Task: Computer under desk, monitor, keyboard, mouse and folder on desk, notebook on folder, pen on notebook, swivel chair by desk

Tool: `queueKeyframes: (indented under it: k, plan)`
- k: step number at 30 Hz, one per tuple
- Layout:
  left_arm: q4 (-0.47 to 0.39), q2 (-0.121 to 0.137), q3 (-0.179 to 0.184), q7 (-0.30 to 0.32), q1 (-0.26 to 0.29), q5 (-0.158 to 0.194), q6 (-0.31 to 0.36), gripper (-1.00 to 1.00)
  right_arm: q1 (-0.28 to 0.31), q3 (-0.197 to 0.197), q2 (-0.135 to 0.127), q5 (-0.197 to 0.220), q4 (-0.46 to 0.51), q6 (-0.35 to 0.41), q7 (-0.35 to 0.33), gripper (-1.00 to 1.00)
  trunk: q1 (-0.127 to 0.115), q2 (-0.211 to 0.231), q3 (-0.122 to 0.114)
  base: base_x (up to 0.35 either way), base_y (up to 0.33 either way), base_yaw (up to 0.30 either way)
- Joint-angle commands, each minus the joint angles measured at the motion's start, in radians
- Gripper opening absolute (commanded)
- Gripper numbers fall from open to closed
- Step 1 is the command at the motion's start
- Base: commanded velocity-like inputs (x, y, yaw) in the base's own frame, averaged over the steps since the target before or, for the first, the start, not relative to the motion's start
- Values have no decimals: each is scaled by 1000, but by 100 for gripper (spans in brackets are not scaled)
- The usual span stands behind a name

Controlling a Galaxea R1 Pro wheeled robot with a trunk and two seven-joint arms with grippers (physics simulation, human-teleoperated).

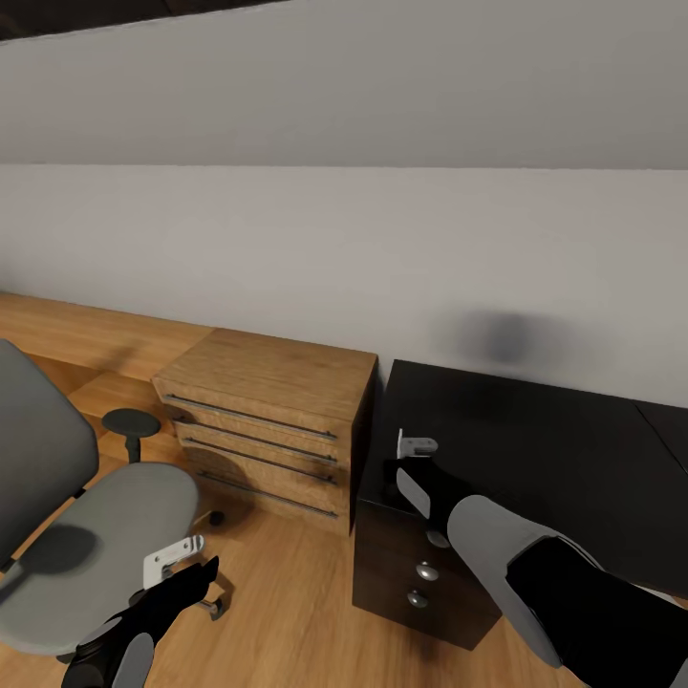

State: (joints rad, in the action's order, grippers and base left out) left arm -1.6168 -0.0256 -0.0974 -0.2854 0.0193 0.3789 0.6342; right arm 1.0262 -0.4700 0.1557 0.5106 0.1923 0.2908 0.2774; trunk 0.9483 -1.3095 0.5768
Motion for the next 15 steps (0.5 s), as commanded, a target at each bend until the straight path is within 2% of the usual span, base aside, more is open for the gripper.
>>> queueKeyframes:
  k: [1,15]
  plan:
    - [-2,-1,-1,-8,1,11,4,100,0,-7,-1,12,-54,13,7,-100,0,-1,1,0,0,0]
    - [-2,-1,-1,-8,1,11,4,100,0,-7,-1,14,-54,19,6,-100,0,-1,1,0,0,0]
